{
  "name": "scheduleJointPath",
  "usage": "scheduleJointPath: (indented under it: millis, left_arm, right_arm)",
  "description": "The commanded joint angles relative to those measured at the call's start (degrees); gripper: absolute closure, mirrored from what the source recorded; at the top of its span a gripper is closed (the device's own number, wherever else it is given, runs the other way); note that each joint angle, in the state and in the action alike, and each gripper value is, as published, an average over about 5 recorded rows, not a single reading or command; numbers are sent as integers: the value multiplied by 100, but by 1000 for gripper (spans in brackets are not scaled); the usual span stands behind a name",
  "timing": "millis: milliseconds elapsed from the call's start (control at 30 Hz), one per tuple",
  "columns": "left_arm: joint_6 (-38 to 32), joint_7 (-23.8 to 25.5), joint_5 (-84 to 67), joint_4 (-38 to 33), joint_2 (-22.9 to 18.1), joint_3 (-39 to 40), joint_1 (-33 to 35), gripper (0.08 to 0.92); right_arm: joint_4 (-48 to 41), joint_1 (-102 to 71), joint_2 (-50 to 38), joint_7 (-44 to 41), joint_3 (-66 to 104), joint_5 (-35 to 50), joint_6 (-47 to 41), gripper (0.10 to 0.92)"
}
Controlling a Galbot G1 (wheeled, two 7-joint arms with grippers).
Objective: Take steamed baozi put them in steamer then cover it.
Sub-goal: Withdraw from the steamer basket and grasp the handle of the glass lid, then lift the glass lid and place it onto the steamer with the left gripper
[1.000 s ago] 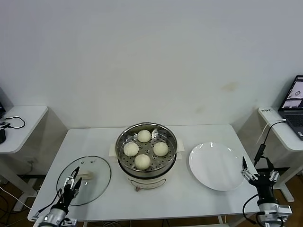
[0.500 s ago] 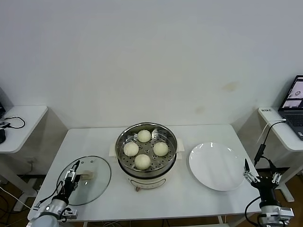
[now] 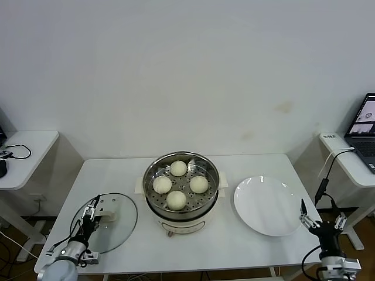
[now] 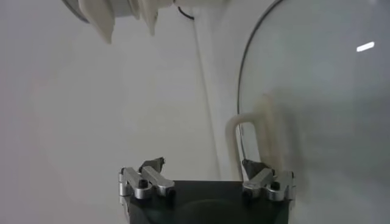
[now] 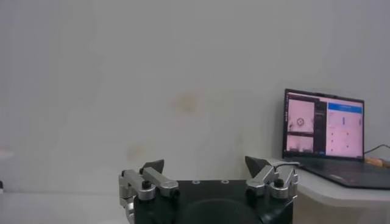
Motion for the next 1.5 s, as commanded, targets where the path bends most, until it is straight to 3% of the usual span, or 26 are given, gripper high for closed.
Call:
scheduleJointPath:
  millis: [33,567,800,1100,1500]
  left_arm:
    - [14,-24,-173,151,-42,75,-89,199]
    - [65,-139,-323,297,-104,22,-20,649]
    - [84,-308,-469,-96,-98,-89,177,836]
    - [439,-181,-709,-1237,45,-509,669,863]
    - [1505,904,-1837,-3041,605,-1266,1228,863]
  right_arm:
    - [-10,-11,25,-5,-21,-31,12,203]
    - [12,-40,48,-21,-76,-70,27,203]
    - [46,-58,61,-30,-136,-123,48,203]
    - [125,-102,-6,-59,-249,-91,20,203]
    - [99,-141,-90,-136,-353,-158,8,203]
